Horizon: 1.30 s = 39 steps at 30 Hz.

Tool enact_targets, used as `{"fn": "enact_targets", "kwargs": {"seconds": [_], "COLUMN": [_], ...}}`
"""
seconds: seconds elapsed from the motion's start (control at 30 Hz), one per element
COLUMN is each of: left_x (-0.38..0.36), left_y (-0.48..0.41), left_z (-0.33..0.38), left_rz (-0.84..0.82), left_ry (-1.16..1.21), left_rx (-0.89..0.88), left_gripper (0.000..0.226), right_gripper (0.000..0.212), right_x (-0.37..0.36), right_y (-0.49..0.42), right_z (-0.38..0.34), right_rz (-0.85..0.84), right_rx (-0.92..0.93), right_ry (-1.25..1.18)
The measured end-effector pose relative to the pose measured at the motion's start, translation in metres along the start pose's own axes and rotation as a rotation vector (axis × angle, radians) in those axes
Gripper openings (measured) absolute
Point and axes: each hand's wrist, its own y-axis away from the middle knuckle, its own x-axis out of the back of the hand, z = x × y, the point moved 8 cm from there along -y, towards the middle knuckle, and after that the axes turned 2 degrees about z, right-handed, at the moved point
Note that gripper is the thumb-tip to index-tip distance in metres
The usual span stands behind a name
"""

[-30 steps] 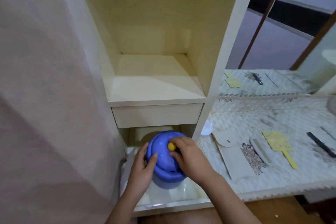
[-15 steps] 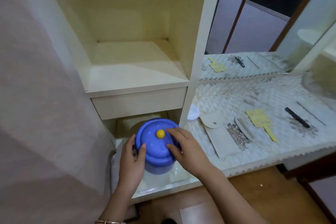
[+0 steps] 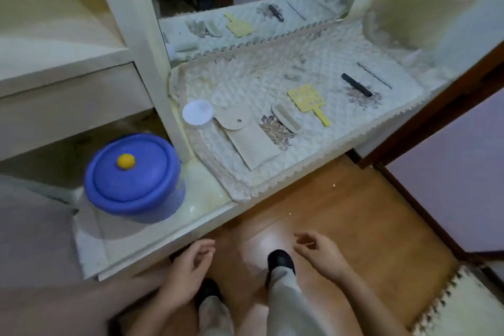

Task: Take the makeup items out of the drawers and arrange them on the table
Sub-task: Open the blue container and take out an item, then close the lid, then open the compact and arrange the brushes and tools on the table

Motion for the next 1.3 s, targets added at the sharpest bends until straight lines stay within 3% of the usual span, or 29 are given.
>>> {"fn": "enact_targets", "kwargs": {"seconds": [0.13, 0.27, 0.37, 0.47, 0.57, 0.67, 0.83, 1.07, 1.17, 1.3], "left_x": [-0.048, -0.092, -0.131, -0.151, -0.145, -0.122, -0.066, 0.024, 0.054, 0.076], "left_y": [-0.011, -0.015, -0.013, -0.016, -0.018, -0.028, -0.075, -0.166, -0.207, -0.247], "left_z": [-0.058, -0.067, -0.046, -0.007, 0.026, 0.068, 0.131, 0.186, 0.188, 0.164], "left_rz": [-0.133, 0.068, 0.094, 0.106, 0.19, 0.294, 0.483, 0.731, 0.686, 0.561], "left_ry": [-0.203, -0.132, -0.062, -0.067, -0.107, -0.113, 0.048, -0.116, -0.308, -0.422], "left_rx": [0.304, 0.461, 0.502, 0.439, 0.39, 0.291, 0.129, -0.006, 0.032, 0.213], "left_gripper": [0.012, 0.013, 0.015, 0.011, 0.011, 0.012, 0.016, 0.039, 0.055, 0.075], "right_gripper": [0.029, 0.035, 0.032, 0.012, 0.013, 0.026, 0.02, 0.022, 0.021, 0.021], "right_x": [0.013, 0.057, 0.104, 0.147, 0.179, 0.203, 0.226, 0.2, 0.186, 0.176], "right_y": [0.0, -0.025, -0.051, -0.078, -0.111, -0.141, -0.181, -0.231, -0.247, -0.261], "right_z": [0.093, 0.154, 0.183, 0.186, 0.159, 0.104, -0.013, -0.13, -0.161, -0.174], "right_rz": [-0.126, -0.218, -0.194, -0.175, -0.138, -0.076, 0.043, -0.047, -0.105, -0.163], "right_rx": [-0.206, -0.262, -0.303, -0.275, -0.157, -0.004, 0.278, 0.401, 0.437, 0.418], "right_ry": [0.036, 0.083, 0.027, 0.053, 0.083, -0.004, -0.103, -0.016, 0.026, 0.046]}}
